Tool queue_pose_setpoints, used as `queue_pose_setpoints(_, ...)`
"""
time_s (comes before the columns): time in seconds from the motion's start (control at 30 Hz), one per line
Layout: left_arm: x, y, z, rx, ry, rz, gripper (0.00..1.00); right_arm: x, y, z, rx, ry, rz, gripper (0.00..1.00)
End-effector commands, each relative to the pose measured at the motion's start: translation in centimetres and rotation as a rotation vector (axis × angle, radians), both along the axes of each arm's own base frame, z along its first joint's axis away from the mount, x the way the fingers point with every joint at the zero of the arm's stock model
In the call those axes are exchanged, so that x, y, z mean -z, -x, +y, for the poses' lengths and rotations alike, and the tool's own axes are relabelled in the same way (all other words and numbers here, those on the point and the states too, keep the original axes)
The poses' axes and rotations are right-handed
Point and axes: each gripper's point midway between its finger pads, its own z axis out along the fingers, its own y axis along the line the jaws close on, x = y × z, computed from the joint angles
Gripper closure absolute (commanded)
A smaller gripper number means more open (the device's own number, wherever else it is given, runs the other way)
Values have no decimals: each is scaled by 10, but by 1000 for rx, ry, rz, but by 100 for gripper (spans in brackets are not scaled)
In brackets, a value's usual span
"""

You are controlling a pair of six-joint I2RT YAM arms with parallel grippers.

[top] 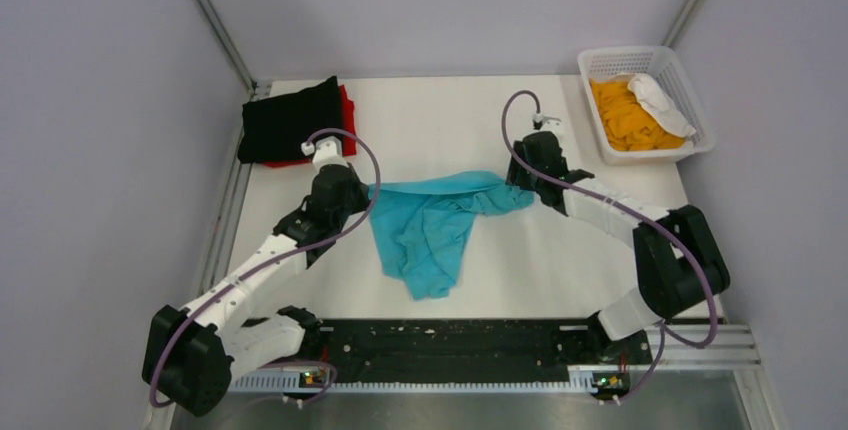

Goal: Fold and stack the t-shirts
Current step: Flatten out the tshirt

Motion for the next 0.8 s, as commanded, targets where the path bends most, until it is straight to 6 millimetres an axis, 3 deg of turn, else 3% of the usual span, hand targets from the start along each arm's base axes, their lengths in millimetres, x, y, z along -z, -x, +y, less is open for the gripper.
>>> queue_pose_setpoints(0.0,-10,-4,5,-32,-6,-40,100,0,-30,11,36,7,-28,45)
queue_pose_setpoints(0.1,-10,-6,10,-58,-22,-41,100,13,-37,9,65,33,3,71)
queue_pose_setpoints(0.2,-12,-7,16,-89,-36,-49,100,5,-40,6,88,44,-8,100)
queue_pose_setpoints(0.3,-19,-8,19,-104,-36,-63,100,-23,-40,2,96,30,-74,100)
queue_pose_setpoints(0.43,-44,-6,19,-102,-7,-104,100,-85,-30,-4,75,-11,-224,100)
queue_pose_setpoints(0.53,-78,-1,19,-89,35,-181,100,-144,-9,-6,21,-79,-375,100)
queue_pose_setpoints(0.63,-134,9,18,-37,79,-318,100,-212,22,-12,-34,-150,-552,100)
queue_pose_setpoints(0.77,-228,42,28,17,145,-544,100,-316,78,-28,-95,-236,-793,100)
